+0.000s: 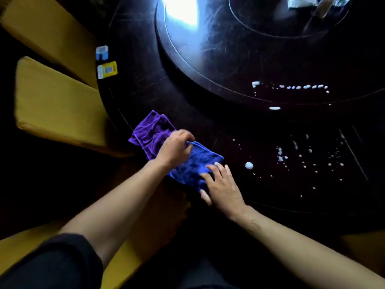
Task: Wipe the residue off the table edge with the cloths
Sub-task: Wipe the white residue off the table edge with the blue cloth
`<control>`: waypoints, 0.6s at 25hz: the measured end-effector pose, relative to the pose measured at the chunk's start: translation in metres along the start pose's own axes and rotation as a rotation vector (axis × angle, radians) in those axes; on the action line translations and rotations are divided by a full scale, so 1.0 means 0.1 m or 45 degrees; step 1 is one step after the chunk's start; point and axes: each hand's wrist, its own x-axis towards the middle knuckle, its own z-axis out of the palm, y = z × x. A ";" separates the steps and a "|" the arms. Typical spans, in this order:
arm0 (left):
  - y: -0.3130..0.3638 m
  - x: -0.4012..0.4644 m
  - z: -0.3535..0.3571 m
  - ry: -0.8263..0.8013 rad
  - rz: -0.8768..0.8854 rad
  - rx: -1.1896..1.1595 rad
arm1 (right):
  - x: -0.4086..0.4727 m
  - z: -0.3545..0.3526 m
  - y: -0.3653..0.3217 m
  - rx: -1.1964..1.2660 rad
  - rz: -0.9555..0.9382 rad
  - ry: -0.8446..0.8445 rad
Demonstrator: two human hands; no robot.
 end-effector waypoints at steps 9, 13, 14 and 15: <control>-0.44 1.35 0.14 -0.213 0.282 0.274 | 0.87 0.29 -0.31 -0.026 0.109 0.032; -0.43 1.61 0.28 -0.288 0.445 0.473 | 0.90 0.43 -0.30 -0.036 0.148 0.057; -0.43 1.65 0.31 -0.262 0.489 0.524 | 0.89 0.45 -0.29 -0.044 0.147 0.086; -0.46 1.68 0.33 -0.227 0.531 0.565 | 0.89 0.47 -0.28 -0.051 0.148 0.105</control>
